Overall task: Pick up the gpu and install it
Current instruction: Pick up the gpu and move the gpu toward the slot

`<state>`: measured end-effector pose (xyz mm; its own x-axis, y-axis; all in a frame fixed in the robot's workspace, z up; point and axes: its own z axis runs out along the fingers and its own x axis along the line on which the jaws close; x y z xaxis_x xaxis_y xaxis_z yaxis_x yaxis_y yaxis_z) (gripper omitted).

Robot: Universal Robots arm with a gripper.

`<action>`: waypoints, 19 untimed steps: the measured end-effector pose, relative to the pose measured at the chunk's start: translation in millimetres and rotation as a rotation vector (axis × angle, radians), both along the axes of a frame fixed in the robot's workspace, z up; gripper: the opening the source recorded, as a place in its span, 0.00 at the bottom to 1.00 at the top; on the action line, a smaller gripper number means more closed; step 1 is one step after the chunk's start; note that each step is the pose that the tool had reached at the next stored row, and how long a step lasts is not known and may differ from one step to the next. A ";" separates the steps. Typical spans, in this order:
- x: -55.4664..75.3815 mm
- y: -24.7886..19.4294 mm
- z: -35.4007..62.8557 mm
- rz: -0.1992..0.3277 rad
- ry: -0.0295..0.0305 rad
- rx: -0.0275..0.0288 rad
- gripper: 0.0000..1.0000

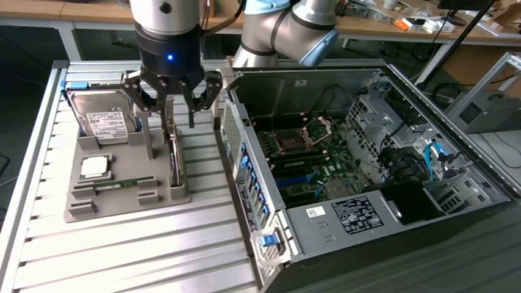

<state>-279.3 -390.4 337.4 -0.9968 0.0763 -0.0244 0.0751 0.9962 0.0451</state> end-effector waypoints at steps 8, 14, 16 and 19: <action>-1.5 0.1 -6.3 0.000 0.0000 0.0000 0.48; -1.6 2.3 -11.8 0.000 -0.0001 0.0000 0.48; -1.5 3.9 -13.5 0.000 0.0000 0.0000 0.48; -1.5 6.4 -16.0 0.000 0.0000 0.0000 0.48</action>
